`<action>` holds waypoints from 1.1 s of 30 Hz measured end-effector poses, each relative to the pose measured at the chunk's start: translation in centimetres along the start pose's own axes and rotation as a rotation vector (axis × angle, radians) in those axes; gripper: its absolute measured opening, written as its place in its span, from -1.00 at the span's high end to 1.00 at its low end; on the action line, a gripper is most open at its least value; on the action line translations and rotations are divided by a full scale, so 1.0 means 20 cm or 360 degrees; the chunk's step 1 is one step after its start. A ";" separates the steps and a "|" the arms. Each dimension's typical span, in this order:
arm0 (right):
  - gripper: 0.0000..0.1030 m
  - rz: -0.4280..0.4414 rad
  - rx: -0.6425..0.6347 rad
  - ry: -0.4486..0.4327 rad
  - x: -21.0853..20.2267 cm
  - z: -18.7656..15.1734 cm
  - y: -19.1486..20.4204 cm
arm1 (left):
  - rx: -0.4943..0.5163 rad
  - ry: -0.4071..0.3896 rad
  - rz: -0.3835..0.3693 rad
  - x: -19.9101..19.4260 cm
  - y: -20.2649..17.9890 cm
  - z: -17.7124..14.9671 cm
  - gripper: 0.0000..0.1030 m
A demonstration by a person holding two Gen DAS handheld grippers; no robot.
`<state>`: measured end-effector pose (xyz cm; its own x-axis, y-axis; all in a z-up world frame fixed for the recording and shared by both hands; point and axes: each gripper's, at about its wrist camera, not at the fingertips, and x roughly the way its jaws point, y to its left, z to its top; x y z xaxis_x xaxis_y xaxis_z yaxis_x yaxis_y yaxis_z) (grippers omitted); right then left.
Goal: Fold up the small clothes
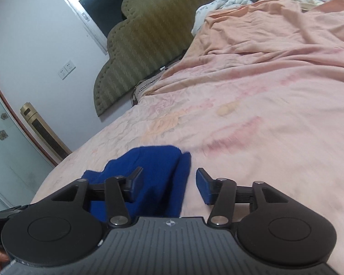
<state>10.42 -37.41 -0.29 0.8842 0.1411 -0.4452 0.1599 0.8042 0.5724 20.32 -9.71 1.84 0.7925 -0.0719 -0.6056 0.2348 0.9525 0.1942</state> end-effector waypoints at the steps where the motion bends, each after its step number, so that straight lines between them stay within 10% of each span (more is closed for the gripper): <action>1: -0.11 -0.0014 0.0009 0.0001 -0.03 -0.01 0.00 | -0.0002 0.0000 -0.0007 -0.02 0.01 -0.01 -0.86; 14: -0.72 0.0008 -0.0010 0.0142 -0.40 -0.21 0.04 | 0.0258 -0.0154 -0.0293 -0.52 0.09 -0.39 -0.86; 18: -0.54 0.0070 -0.0065 0.0215 -0.42 -0.28 0.09 | 0.0337 -0.0178 -0.0392 -0.60 0.10 -0.50 -0.86; 25: 0.48 0.0021 -0.0030 0.0254 -0.37 -0.34 0.11 | 0.0485 -0.0195 -0.0295 -0.57 0.05 -0.57 -0.86; 33: 0.68 0.0047 -0.0009 0.0245 -0.41 -0.35 0.15 | 0.0321 -0.0230 -0.0161 -0.55 0.14 -0.56 -0.88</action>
<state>0.63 -31.99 0.20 0.8105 0.2512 -0.5292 0.1321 0.8017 0.5830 5.95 -2.94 0.44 0.8280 -0.2193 -0.5160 0.4130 0.8610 0.2968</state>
